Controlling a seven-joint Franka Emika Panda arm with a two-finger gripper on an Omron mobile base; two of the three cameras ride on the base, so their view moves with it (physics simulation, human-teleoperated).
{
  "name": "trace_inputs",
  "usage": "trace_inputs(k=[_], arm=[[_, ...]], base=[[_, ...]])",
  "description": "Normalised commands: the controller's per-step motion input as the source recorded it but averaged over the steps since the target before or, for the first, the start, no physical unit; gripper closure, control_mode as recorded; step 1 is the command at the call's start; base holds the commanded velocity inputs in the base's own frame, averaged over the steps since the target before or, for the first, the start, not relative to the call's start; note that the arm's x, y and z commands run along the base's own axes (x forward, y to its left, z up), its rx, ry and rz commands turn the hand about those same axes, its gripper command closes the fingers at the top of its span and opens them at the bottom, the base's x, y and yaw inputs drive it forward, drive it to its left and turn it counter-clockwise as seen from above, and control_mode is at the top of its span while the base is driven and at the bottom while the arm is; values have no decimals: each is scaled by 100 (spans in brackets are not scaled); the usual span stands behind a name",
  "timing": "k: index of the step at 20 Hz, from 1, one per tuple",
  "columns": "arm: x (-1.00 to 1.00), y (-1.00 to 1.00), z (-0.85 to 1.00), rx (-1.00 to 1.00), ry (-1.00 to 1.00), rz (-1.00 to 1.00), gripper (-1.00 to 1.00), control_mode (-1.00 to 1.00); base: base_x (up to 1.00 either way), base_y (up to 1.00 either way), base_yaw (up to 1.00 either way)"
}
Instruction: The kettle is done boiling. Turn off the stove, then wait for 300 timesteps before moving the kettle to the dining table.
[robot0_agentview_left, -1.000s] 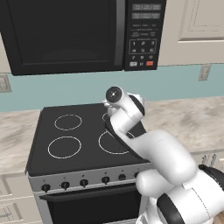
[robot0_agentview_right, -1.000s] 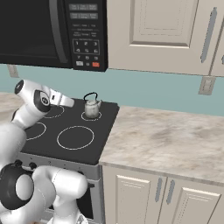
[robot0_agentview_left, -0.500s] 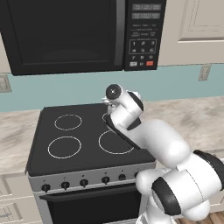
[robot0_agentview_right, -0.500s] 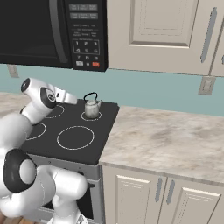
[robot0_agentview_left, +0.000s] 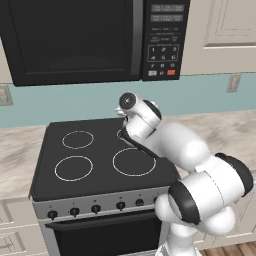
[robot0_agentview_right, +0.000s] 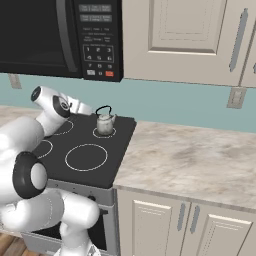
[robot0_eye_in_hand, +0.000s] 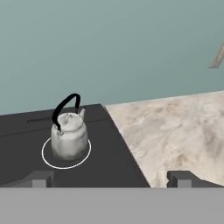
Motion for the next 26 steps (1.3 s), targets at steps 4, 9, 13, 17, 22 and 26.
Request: trace_inputs(k=[4, 9, 13, 17, 22, 26], arm=[[35, 2, -12, 1, 0, -1, -100, -100], [35, 5, -15, 0, 0, -4, -100, -100], [36, 1, -23, 0, 0, -5, -100, -100], [32, 4, -27, 0, 0, -5, -100, -100], [19, 15, -13, 0, 0, -4, -100, -100], [9, 19, 0, 0, 0, -3, -100, -100]], base=[[0, 0, 0], [0, 0, 0], [0, 0, 0], [0, 0, 0], [0, 0, 0], [0, 0, 0]])
